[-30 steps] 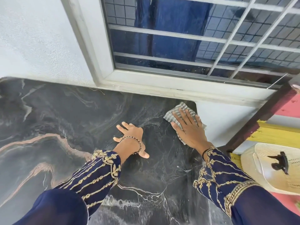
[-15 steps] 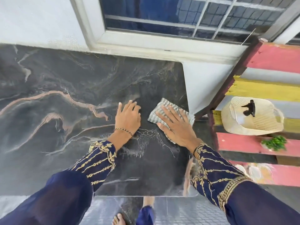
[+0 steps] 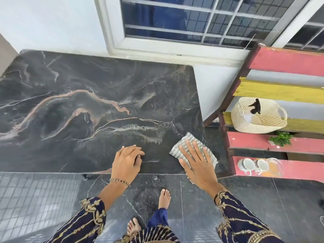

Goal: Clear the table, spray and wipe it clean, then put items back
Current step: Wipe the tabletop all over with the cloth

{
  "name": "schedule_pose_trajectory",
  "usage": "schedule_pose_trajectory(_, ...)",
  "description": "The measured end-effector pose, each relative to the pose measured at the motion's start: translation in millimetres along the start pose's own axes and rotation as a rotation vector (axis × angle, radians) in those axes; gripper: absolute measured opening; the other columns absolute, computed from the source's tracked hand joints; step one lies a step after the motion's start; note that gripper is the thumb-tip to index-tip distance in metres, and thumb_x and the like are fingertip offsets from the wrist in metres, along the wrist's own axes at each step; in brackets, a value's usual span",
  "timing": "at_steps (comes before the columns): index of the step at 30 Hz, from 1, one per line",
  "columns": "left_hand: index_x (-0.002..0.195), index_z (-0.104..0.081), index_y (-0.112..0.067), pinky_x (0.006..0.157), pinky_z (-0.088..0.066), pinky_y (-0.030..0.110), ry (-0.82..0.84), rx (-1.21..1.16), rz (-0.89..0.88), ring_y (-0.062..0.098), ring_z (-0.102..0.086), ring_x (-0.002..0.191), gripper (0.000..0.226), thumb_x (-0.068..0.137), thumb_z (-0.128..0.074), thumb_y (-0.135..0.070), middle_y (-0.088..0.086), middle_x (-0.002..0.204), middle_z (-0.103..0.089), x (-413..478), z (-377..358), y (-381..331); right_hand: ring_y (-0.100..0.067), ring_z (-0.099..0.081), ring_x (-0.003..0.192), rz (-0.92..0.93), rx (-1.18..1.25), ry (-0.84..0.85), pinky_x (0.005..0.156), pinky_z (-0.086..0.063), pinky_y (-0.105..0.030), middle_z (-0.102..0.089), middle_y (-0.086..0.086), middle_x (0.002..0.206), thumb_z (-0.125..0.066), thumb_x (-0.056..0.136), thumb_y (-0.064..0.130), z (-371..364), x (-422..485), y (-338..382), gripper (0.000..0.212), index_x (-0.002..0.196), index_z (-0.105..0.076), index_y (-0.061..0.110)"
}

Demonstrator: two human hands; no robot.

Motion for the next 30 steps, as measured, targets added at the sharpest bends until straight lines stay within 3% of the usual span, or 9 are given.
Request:
schedule_pose_trajectory(3,0.085,-0.074,-0.022,0.100,-0.044,0.043,-0.001,-0.020,0.032,0.016,-0.065,0.109,0.023,0.085,-0.051,-0.018,-0.007,0.103,-0.073,-12,17,16,-0.019,-0.003,0.157,-0.052,0.020,0.002,0.124,0.001,-0.045,-0.001,0.007,0.169,-0.002,0.103,0.060,0,-3,10,0.055,0.155,0.007,0.049)
schedule_pose_trajectory(7,0.086,-0.074,-0.021,0.094,-0.046,0.042,-0.019,-0.054,0.174,0.017,-0.064,0.110,0.019,0.081,-0.069,-0.004,-0.007,0.103,-0.073,-31,44,36,-0.013,0.020,0.154,-0.064,0.065,0.064,0.121,0.020,-0.039,0.022,0.014,0.165,0.018,0.090,0.069,5,-5,33,0.063,0.151,0.015,0.051)
schedule_pose_trajectory(13,0.090,-0.074,-0.024,0.092,-0.049,0.045,0.002,-0.074,0.308,0.019,-0.063,0.108,0.022,0.081,-0.070,-0.004,-0.007,0.104,-0.072,-76,68,69,-0.015,0.021,0.154,0.077,0.099,0.083,0.122,0.018,-0.042,0.020,0.012,0.166,0.012,0.096,0.066,0,-5,94,0.053,0.146,0.024,0.057)
schedule_pose_trajectory(17,0.093,-0.074,-0.023,0.088,-0.052,0.044,-0.020,-0.059,0.362,0.019,-0.064,0.104,0.020,0.083,-0.069,-0.007,-0.005,0.106,-0.072,-91,81,79,-0.017,0.011,0.156,0.206,0.100,0.075,0.123,0.014,-0.044,0.006,0.013,0.168,0.001,0.102,0.059,-5,5,149,0.054,0.155,0.000,0.049)
schedule_pose_trajectory(20,0.094,-0.074,-0.022,0.087,-0.052,0.043,-0.050,-0.078,0.393,0.020,-0.063,0.103,0.019,0.084,-0.067,-0.007,-0.004,0.106,-0.072,-92,90,79,-0.013,0.017,0.154,0.288,0.177,0.153,0.123,0.015,-0.045,0.006,0.018,0.166,-0.012,0.107,0.052,-1,12,189,0.051,0.157,-0.007,0.045)
schedule_pose_trajectory(23,0.091,-0.075,-0.019,0.090,-0.049,0.038,-0.108,-0.140,0.442,0.019,-0.063,0.101,0.024,0.084,-0.063,0.000,-0.004,0.102,-0.073,-85,95,74,-0.009,0.015,0.154,0.301,0.403,0.264,0.125,0.013,-0.045,-0.004,0.017,0.167,-0.019,0.108,0.050,11,9,223,0.051,0.158,-0.011,0.044)
schedule_pose_trajectory(26,0.092,-0.074,-0.017,0.088,-0.050,0.034,-0.177,-0.245,0.512,0.020,-0.063,0.100,0.031,0.085,-0.054,0.006,-0.002,0.101,-0.073,-71,101,69,-0.002,0.006,0.149,0.082,0.832,0.425,0.125,0.006,-0.041,-0.015,0.018,0.165,-0.025,0.101,0.066,24,6,239,0.053,0.153,-0.024,0.053)
schedule_pose_trajectory(28,0.095,-0.074,-0.017,0.090,-0.051,0.038,-0.217,-0.288,0.534,0.021,-0.063,0.100,0.034,0.086,-0.050,0.006,-0.001,0.102,-0.073,-60,105,65,-0.003,-0.023,0.148,-0.121,1.162,0.446,0.126,-0.014,-0.039,-0.038,0.016,0.158,-0.037,0.096,0.070,34,6,241,0.059,0.150,-0.040,0.045)
schedule_pose_trajectory(30,0.095,-0.074,-0.018,0.086,-0.053,0.039,-0.227,-0.316,0.544,0.023,-0.065,0.094,0.036,0.086,-0.048,0.006,-0.001,0.102,-0.073,-50,105,60,-0.008,-0.054,0.132,-0.278,1.489,0.450,0.119,-0.034,-0.037,-0.061,0.009,0.142,-0.050,0.098,0.056,44,7,234,0.054,0.144,-0.055,0.028)
Point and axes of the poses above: each hand's wrist, its own x-axis towards the middle knuckle, its own z-axis out of the back of the hand, y = z × x, the point moved 1 cm from there along x, towards the middle knuckle
